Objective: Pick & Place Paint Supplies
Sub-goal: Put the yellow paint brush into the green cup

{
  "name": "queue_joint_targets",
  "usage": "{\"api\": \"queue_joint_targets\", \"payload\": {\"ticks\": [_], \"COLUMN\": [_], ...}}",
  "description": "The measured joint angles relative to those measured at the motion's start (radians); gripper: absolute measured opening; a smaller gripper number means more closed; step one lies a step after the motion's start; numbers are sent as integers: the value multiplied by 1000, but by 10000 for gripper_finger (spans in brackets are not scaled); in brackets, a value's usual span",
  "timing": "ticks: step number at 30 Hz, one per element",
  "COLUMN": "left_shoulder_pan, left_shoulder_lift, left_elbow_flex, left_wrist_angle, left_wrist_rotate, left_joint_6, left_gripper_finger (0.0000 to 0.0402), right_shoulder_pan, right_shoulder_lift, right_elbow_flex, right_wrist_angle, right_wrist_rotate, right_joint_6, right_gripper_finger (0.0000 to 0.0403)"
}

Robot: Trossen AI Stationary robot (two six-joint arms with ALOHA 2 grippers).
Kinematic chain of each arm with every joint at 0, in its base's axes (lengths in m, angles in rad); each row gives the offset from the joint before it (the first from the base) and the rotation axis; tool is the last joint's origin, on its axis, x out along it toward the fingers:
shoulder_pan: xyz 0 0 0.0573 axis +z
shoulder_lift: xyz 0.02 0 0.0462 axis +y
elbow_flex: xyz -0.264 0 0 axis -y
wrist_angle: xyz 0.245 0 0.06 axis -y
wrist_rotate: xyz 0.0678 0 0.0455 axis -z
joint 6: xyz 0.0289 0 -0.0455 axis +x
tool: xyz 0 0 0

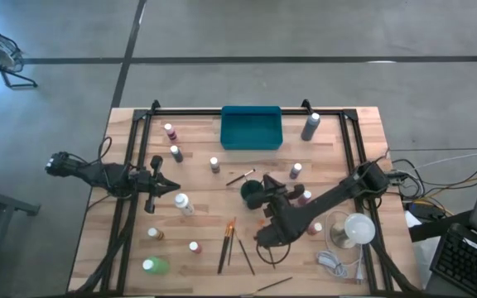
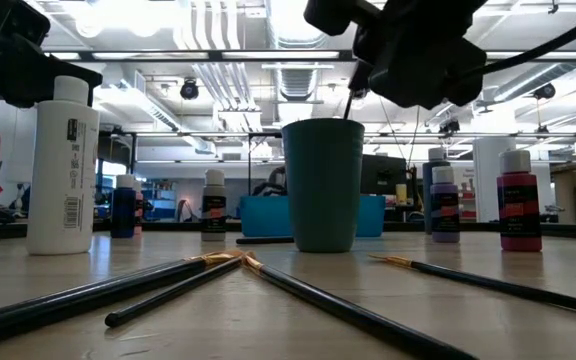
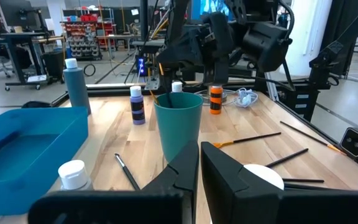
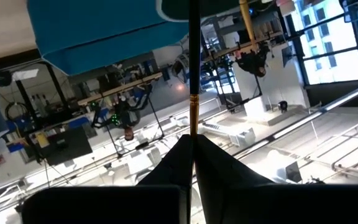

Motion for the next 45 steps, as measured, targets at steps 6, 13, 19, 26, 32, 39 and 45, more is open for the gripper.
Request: {"api": "queue_joint_targets", "payload": {"ticks": [6,13,19,26,32,39,45], "left_shoulder_pan": [0,0,0,0,0,0,0], "left_shoulder_lift": [0,0,0,0,0,0,0], "left_elbow_flex": [0,0,0,0,0,0,0], "left_wrist_angle": [0,0,0,0,0,0,0], "left_wrist_rotate": [0,0,0,0,0,0,0], "left_joint_6": [0,0,0,0,0,0,0], "left_gripper_finger": [26,26,26,26,26,26,26], "right_shoulder_pan": [-4,-6,-8,-8,-8,-8,-9], "right_shoulder_lift": [0,0,0,0,0,0,0], "right_elbow_flex": [7,7,7,7,6,6,6], "right_wrist_angle": [50,170,209,217,269,280,281], "right_wrist_rotate": [-2,-25,-75,-82,-128,-130,-130], "right_joint_6": [-49,-152,-196,-202,-248,-254,-243], "right_gripper_finger": [8,8,8,8,8,8,8]}}
